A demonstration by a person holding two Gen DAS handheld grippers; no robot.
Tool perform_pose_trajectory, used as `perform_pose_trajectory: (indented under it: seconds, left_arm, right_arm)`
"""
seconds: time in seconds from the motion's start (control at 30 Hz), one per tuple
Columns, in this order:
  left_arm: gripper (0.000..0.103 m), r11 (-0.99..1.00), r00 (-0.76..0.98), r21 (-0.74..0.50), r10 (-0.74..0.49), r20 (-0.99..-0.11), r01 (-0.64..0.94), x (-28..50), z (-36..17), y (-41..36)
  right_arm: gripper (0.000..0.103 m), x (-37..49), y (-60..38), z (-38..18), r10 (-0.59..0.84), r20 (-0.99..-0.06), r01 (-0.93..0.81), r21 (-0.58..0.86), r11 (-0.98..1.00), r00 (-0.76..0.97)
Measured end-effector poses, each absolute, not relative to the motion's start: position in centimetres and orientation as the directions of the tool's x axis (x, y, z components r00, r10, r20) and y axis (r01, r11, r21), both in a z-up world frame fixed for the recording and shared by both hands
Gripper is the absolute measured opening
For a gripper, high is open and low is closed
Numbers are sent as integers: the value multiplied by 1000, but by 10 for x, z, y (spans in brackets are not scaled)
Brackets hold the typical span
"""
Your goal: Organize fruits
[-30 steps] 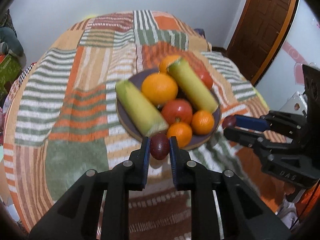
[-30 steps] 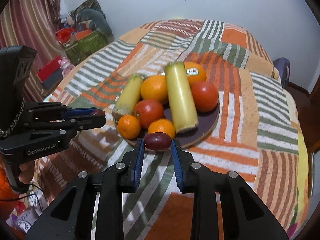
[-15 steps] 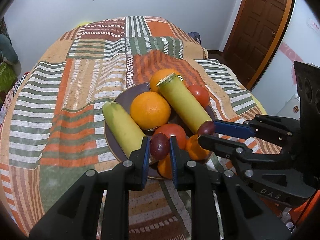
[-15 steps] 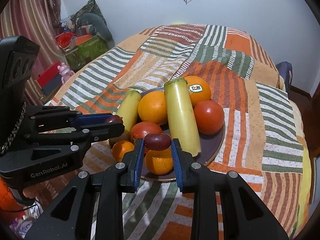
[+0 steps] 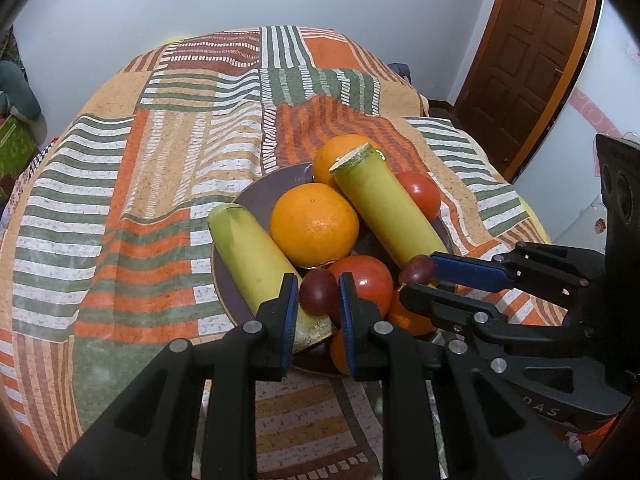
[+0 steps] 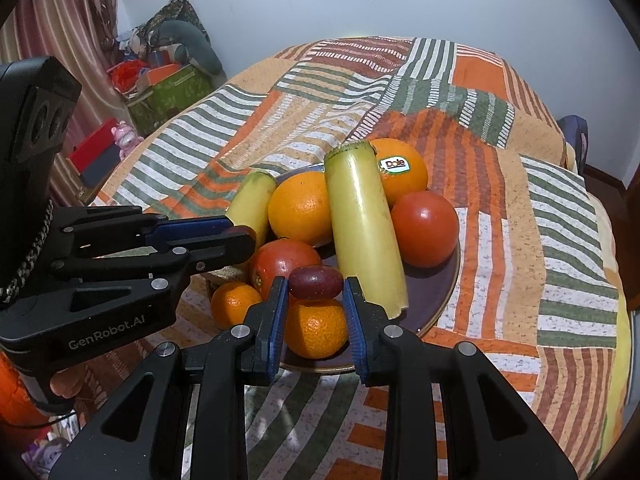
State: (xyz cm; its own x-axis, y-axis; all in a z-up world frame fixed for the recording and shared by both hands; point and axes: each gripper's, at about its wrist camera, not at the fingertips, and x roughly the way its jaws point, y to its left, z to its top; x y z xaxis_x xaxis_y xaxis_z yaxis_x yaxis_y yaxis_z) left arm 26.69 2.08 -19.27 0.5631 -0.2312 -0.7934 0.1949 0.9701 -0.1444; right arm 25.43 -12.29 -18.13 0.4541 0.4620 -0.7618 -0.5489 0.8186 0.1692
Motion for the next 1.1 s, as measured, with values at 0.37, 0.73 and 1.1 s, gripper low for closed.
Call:
perform_pose_trajectory:
  seconds: [0.37,0.73,1.1]
  left_arm:
    - [22,975,601,-144,-218,-769,169,251,-171,28]
    - [22,986,780,-119,-168,-603,121,185,-76,30]
    - [32,993,908,-78,-110,-404,86,104,6,18]
  right_arm:
    - [26,249,-130,-164,463,-742,-541,161,825,485]
    - [26,200,-162,-78,486,-585,-519,125,845,649]
    - [26,125,-190,5,516,-343,-515,102,851,785]
